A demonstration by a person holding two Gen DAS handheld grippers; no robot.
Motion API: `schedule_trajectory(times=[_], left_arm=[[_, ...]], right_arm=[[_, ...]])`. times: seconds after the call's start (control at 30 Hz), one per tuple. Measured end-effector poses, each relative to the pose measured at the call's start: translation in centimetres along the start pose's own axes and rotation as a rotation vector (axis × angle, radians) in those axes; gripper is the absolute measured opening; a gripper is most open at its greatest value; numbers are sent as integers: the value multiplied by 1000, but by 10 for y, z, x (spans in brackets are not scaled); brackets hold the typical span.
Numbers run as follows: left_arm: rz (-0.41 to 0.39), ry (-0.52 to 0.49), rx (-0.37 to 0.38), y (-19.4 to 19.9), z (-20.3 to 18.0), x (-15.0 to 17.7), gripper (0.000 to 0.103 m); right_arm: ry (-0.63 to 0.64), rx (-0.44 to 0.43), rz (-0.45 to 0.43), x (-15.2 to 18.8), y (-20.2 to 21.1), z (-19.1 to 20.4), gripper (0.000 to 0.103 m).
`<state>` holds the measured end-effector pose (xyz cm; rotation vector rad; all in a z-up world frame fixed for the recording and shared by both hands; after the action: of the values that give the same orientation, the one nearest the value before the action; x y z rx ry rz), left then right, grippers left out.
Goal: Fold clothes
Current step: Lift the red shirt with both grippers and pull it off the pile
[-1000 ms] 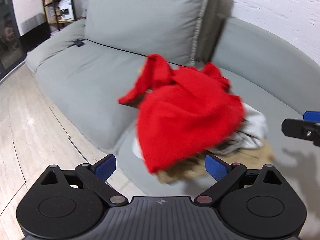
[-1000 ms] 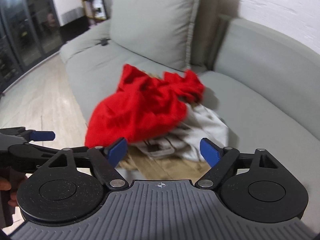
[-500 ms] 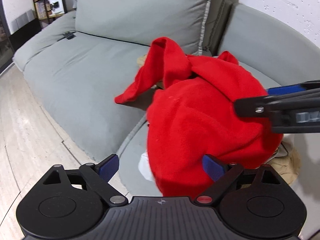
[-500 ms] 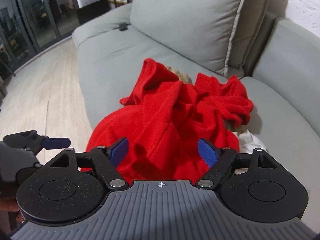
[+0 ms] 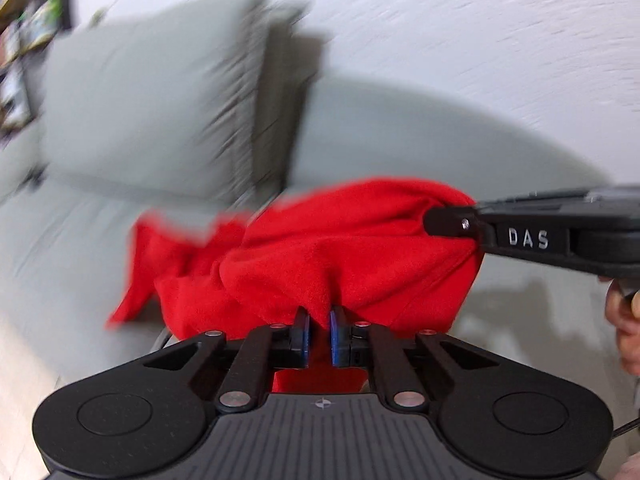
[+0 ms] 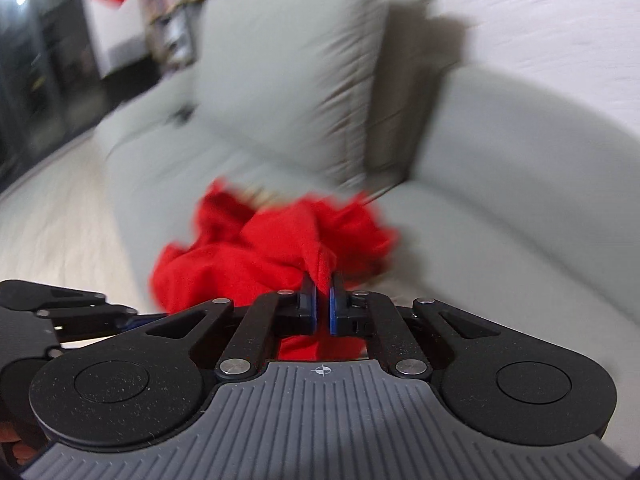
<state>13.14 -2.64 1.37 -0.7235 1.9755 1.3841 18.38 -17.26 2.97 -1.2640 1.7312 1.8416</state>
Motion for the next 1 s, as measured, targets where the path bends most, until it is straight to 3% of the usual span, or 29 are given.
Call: schedule_trajectory(times=[0.07,0.17,0.2,0.3,0.37,0.5,0.6,0.77,0.83,1.0], left_arm=[[-13,-64,96,8,-55,-7,8],[29,-140,230,15,-135,9,8],[56,-166,261,15,-159,20,8],[148,-240,325,8,-213,58,8],[266,-278,345,-5,-235,98,10],[431,-341,327,-23,-245,165,14],[485,-408,222,-27,-226,206,20],[517,-367,104,-34,-180,213,27],[516,-359,92,-39,-182,215,39],[515,-398,119,-43,-197,237,80]], right_arm=[[-64,97,-38,9,46,-41,5],[-143,226,-53,36,107,-89,5],[-191,286,-41,58,138,-113,5],[-256,346,11,103,173,-137,5],[-313,390,70,147,199,-152,5],[-442,403,196,229,216,-159,5],[-520,346,325,285,204,-153,6],[-491,302,372,321,189,-137,7],[-485,288,380,327,184,-132,7],[-510,246,402,337,172,-122,7]])
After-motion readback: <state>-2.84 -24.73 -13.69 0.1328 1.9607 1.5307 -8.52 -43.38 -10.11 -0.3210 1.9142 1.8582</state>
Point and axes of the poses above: each gripper's, at about its wrist camera, not at the fingertips, and y roughly against the way its jaws point, z to its left, x to its underside, the point moved 3 cm from there along -y, roughly the way its jaws point, and after that the axes turned 14 degrees about y, right-handed, at the moved point
